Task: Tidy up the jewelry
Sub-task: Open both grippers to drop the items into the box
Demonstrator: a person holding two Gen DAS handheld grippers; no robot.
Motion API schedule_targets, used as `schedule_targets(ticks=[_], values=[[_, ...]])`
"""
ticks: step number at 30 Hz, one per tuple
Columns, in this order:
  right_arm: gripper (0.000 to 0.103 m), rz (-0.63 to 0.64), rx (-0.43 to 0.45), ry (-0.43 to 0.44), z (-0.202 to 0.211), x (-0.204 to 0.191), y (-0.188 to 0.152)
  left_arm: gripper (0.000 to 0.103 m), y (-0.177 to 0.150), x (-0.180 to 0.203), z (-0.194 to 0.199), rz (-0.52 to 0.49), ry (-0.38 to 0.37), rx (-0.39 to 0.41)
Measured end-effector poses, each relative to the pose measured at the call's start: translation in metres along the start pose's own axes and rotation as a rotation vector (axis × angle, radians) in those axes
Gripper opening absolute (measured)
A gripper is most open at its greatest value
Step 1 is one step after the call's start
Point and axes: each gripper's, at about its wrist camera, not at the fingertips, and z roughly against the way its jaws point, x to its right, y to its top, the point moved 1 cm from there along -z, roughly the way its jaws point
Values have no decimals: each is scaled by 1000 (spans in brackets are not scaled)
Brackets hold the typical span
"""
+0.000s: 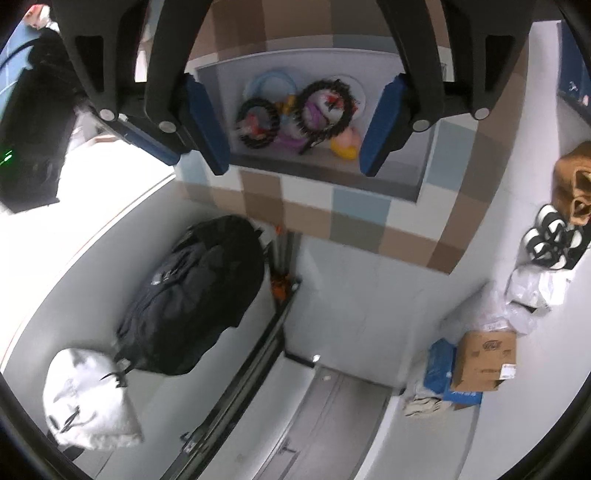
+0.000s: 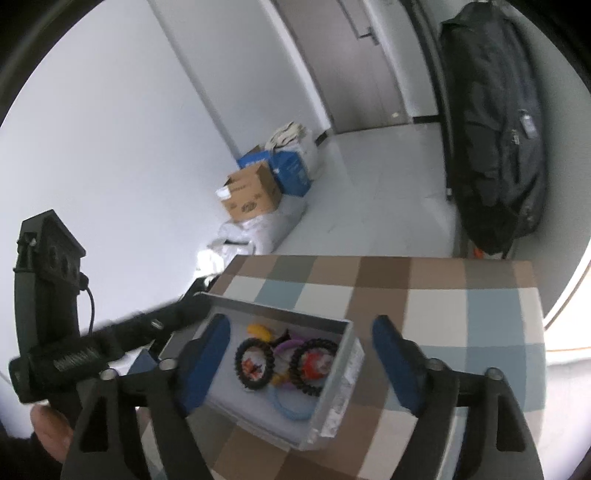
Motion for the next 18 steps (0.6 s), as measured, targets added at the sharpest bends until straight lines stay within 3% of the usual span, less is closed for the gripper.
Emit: schedule_targets(ticks=[4,10,18], values=[[83,3,10,-8,8,2,-4,73,-1,3,0,-20,59,14],[95,35,38,-20,19,-8,-11,73,-9,6,8,-54,147,49],[98,63,81,-24,39,-19,-19,73,-18,7,24,-68,227,95]])
